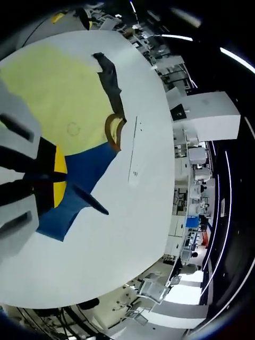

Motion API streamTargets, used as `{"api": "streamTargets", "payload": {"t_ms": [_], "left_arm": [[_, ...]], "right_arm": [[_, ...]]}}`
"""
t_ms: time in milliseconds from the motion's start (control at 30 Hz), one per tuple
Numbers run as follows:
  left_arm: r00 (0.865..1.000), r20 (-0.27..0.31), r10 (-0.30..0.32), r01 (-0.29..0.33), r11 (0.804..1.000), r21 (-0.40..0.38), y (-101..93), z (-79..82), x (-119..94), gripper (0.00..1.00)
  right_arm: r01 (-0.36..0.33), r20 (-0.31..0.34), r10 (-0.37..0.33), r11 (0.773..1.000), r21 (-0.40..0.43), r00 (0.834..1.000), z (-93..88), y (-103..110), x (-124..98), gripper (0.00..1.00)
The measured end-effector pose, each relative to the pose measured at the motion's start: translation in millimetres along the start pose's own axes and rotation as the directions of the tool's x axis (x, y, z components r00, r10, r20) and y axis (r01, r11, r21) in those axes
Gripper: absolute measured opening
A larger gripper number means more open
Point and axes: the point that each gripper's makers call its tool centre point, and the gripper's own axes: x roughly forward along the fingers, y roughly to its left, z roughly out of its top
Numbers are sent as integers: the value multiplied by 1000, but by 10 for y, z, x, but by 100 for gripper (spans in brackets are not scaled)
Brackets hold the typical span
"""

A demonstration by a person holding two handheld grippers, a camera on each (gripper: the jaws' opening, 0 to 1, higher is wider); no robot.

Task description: Fold the garment on the visible template until the final outline fits inside the template.

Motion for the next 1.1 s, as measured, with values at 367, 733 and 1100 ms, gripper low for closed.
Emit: {"api": "streamTargets", "payload": {"t_ms": [367,733,1100], "left_arm": [[1000,-12,-6,6,1000,-1,-5,-42,18,95],[1000,-16,-8,8,1000,-2,-2,-52,32,95],[1000,5,-21,21,1000,-13,-31,-20,38,95]], "right_arm": [[-46,11,46,998,-31,999,115,392,162,0],[-97,24,98,994,-44,995,200,720,266,0],[-163,37,164,986,-47,986,198,1085,359,0]]}}
